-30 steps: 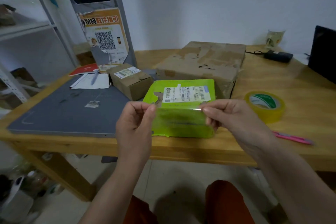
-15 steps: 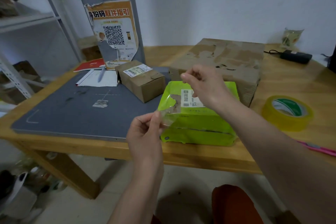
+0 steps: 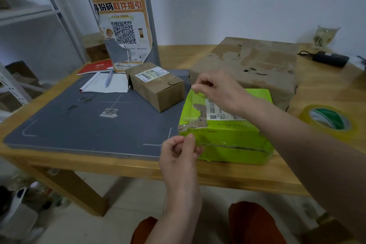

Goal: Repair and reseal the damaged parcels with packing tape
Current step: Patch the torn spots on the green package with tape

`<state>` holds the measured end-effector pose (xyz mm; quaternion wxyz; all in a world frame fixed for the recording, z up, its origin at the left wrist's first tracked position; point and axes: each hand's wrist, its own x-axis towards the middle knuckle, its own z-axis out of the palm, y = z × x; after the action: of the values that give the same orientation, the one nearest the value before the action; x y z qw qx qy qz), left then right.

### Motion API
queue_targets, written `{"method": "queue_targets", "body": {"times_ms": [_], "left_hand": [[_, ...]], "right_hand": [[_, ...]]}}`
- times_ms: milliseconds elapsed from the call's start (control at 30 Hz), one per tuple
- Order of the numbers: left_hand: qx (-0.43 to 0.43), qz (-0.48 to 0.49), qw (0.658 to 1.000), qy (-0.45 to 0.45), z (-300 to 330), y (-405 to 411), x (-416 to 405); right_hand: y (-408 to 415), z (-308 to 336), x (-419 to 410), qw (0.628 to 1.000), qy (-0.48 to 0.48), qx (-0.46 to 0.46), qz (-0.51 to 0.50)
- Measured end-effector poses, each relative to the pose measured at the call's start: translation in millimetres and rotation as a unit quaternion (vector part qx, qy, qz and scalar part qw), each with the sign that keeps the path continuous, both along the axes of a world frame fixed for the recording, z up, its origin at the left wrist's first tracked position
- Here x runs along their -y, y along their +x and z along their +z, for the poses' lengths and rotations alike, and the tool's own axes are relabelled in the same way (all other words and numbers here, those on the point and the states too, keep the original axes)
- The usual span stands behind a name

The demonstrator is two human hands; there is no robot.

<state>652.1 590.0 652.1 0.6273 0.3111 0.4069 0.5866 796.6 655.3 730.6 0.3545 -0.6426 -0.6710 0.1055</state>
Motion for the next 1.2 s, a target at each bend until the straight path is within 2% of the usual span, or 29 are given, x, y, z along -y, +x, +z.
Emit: {"method": "queue_targets", "body": {"times_ms": [67, 133, 200, 267, 333, 467, 500, 633, 700, 833, 1000, 1200], "left_hand": [[-0.041, 0.024, 0.998, 0.050, 3, 0, -2], [-0.121, 0.053, 0.982, 0.134, 10, -4, -7], [-0.233, 0.049, 0.945, 0.222, 18, -11, -19], [-0.330, -0.002, 0.897, 0.293, 23, -18, -32], [-0.375, -0.050, 0.861, 0.340, 26, -21, -41], [-0.463, -0.011, 0.787, 0.408, 19, -26, -45], [-0.468, -0.003, 0.782, 0.412, 17, -27, -46], [-0.436, 0.010, 0.806, 0.401, 18, -29, -47], [-0.430, 0.012, 0.803, 0.413, 18, -30, -50], [-0.474, 0.065, 0.723, 0.499, 13, -33, -59], [-0.465, 0.104, 0.658, 0.583, 4, -33, -55], [-0.497, 0.090, 0.612, 0.608, -9, -35, -55]], "right_hand": [[-1, 3, 3, 1.000, 0.009, -0.002, 0.001], [-1, 10, 9, 0.999, 0.033, -0.006, 0.008], [-3, 18, 15, 0.998, 0.062, -0.004, 0.019], [-5, 24, 21, 0.996, 0.086, -0.005, 0.032], [-6, 28, 24, 0.994, 0.095, -0.008, 0.044], [-7, 29, 26, 0.994, 0.096, -0.001, 0.050], [-7, 29, 26, 0.994, 0.095, -0.001, 0.051], [-7, 28, 23, 0.995, 0.088, -0.009, 0.043], [-7, 29, 21, 0.995, 0.095, -0.020, 0.030], [-4, 28, 13, 0.994, 0.104, -0.025, 0.004], [0, 26, -3, 0.995, 0.088, 0.009, -0.035], [1, 4, -19, 0.997, -0.004, 0.072, -0.031]]}}
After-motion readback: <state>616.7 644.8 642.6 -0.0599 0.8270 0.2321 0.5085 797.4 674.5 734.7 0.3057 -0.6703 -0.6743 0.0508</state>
